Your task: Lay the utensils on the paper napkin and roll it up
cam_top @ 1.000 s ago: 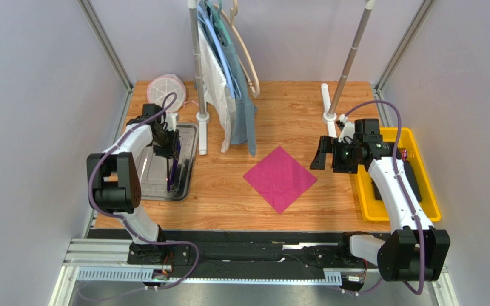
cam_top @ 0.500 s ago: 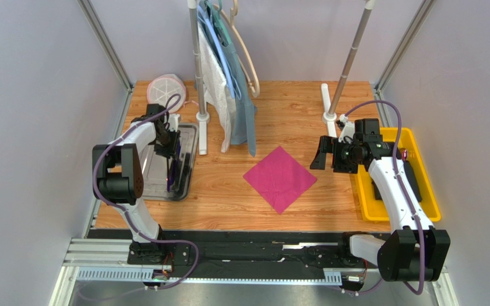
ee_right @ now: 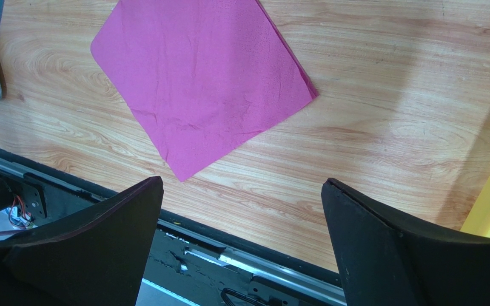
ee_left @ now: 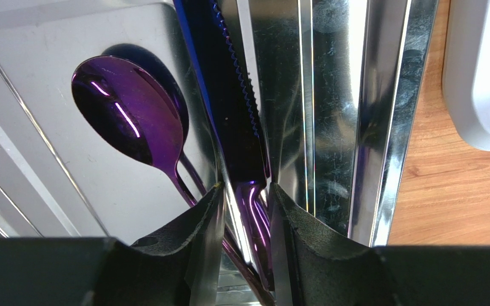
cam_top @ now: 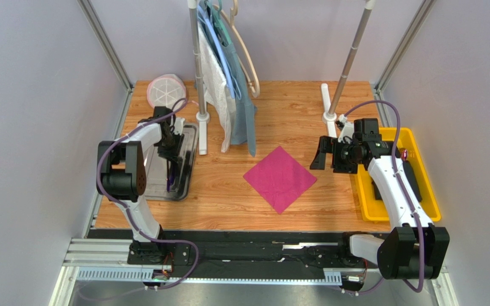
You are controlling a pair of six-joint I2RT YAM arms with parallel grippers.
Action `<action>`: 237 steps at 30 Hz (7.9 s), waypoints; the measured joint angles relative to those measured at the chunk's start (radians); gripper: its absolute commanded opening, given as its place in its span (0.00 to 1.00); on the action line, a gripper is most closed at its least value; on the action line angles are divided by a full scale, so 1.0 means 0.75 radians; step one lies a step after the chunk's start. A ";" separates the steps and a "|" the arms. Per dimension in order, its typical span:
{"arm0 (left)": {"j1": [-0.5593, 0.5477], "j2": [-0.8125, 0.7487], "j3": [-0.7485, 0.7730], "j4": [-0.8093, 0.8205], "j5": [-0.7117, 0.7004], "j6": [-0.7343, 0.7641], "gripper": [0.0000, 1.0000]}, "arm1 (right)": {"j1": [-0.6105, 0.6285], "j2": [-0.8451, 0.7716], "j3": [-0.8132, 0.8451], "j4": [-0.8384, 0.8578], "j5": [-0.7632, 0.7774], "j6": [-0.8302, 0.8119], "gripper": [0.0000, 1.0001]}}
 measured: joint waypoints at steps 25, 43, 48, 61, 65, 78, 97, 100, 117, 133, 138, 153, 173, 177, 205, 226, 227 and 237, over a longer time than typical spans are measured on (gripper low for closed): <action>-0.023 -0.044 0.039 -0.138 -0.013 -0.071 0.00 | 0.000 0.044 0.000 0.000 0.021 -0.004 1.00; -0.023 -0.169 0.065 -0.238 0.039 -0.091 0.52 | 0.000 0.044 0.000 0.000 0.020 -0.004 1.00; -0.023 -0.066 0.082 -0.221 0.036 -0.092 0.47 | 0.000 0.044 0.000 0.001 0.020 -0.004 1.00; -0.025 0.105 0.152 -0.149 -0.014 -0.094 0.41 | 0.000 0.062 0.000 0.000 0.020 -0.004 1.00; -0.029 0.128 0.173 -0.150 -0.024 -0.097 0.38 | 0.001 0.066 0.000 0.001 0.021 -0.004 1.00; -0.051 0.161 0.229 -0.173 -0.074 -0.122 0.00 | 0.000 0.066 0.000 0.000 0.032 -0.004 1.00; -0.051 0.040 0.209 -0.242 -0.024 -0.153 0.00 | 0.000 0.066 0.000 0.001 0.032 -0.004 1.00; -0.051 0.040 0.190 -0.246 -0.017 -0.154 0.00 | 0.000 0.066 0.000 0.001 0.032 -0.004 1.00; -0.051 -0.201 0.142 -0.308 0.020 -0.159 0.00 | 0.000 0.037 0.000 0.051 -0.110 0.007 1.00; -0.051 -0.259 0.143 -0.351 0.038 -0.186 0.00 | 0.108 0.108 0.036 0.252 -0.279 0.117 1.00; -0.051 -0.095 0.176 -0.308 0.049 -0.182 0.00 | 0.107 0.109 0.036 0.264 -0.277 0.122 1.00; -0.052 0.043 0.216 -0.290 0.128 -0.190 0.21 | 0.108 0.107 0.034 0.262 -0.268 0.116 1.00; -0.155 0.025 0.090 -0.324 -0.005 -0.187 0.31 | 0.107 0.084 0.032 0.230 -0.213 0.101 1.00; -0.160 0.046 0.087 -0.300 -0.046 -0.194 0.32 | 0.107 0.084 0.032 0.226 -0.205 0.101 1.00; -0.163 0.096 0.119 -0.305 -0.139 -0.246 0.00 | 0.107 0.087 0.032 0.200 -0.151 0.081 1.00; -0.181 -0.379 -0.033 -0.461 0.061 -0.195 0.00 | 0.107 0.083 0.032 0.193 -0.139 0.062 1.00; -0.191 -0.425 -0.065 -0.480 0.080 -0.174 0.00 | 0.107 0.083 0.032 0.192 -0.137 0.062 1.00; -0.539 -0.602 -0.094 -0.528 0.172 0.022 0.00 | 0.107 0.085 0.032 0.191 -0.129 0.067 1.00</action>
